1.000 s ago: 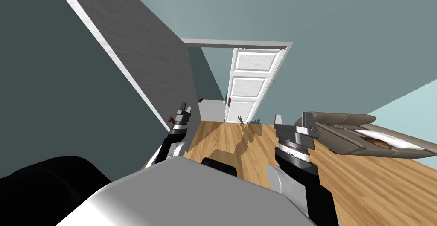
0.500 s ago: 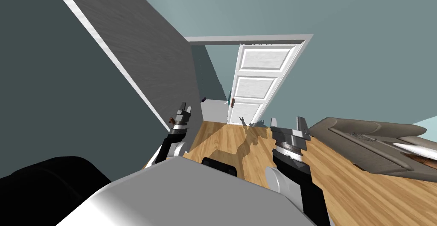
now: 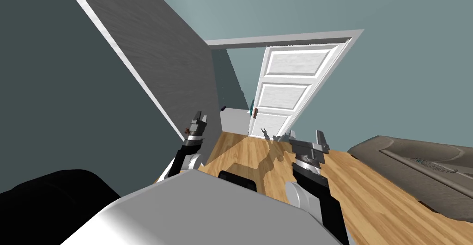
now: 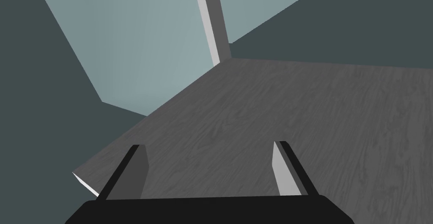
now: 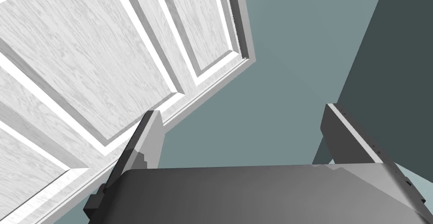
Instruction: Pull the door open
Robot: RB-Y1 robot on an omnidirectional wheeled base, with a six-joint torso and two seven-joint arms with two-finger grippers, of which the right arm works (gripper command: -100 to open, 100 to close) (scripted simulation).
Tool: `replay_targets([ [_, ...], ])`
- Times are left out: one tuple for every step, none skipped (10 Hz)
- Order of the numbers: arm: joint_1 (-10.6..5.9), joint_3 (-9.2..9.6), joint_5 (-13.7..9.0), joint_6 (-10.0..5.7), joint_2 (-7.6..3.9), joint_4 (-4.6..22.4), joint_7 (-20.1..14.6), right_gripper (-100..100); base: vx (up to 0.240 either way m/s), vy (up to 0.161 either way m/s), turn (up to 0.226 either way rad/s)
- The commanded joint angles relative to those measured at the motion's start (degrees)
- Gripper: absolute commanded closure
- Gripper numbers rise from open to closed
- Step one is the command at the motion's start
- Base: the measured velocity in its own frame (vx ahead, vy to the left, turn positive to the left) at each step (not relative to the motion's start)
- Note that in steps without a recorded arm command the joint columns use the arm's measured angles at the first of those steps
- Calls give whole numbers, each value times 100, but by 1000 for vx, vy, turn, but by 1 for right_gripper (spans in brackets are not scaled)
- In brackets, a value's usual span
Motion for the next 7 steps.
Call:
replay_targets([
  [-5,-12,-113,-38,-51,139,-190,-100,88,3,117],
  [-10,-10,-182,-85,-81,260,-304,-100,98,1,121],
  [-16,-8,-256,-134,-112,388,-425,-100,99,1,166],
  [-21,-5,-329,-184,-144,516,-547,-100,90,-7,245],
  [-27,-3,-402,-234,-175,644,-668,-100,99,-7,58],
  [-32,0,-476,-284,-207,772,-790,-100,102,-2,170],
  [-38,2,-556,-338,-239,913,-922,-100,104,2,169],
])
